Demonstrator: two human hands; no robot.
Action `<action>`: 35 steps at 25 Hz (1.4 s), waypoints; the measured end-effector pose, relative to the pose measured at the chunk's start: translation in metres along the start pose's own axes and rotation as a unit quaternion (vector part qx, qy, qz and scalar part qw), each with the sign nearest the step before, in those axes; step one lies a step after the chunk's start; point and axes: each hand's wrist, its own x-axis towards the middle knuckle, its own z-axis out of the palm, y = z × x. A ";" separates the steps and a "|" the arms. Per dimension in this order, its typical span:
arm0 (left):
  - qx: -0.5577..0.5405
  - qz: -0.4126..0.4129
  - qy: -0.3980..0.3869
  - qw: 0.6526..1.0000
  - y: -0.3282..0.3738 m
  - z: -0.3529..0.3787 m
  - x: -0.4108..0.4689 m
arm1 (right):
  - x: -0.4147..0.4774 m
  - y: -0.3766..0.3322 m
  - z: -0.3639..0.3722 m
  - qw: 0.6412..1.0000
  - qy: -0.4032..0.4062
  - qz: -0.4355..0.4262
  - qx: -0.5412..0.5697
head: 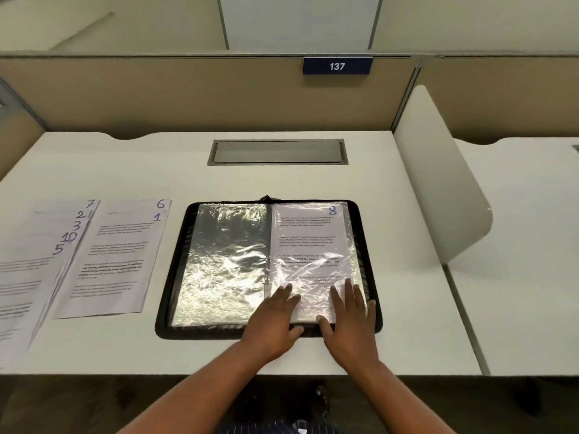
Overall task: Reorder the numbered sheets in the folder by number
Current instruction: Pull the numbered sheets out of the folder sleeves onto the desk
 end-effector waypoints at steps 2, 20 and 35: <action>0.011 0.007 -0.003 1.000 0.000 0.006 0.003 | -0.007 0.006 0.001 1.000 -0.011 0.003 -0.025; -0.268 -0.172 0.216 0.923 -0.033 -0.031 -0.037 | 0.009 -0.115 -0.011 0.961 -0.032 -0.249 0.111; -0.253 -0.284 0.320 0.868 -0.125 -0.041 -0.087 | -0.006 -0.115 0.026 0.993 -0.020 -0.108 0.038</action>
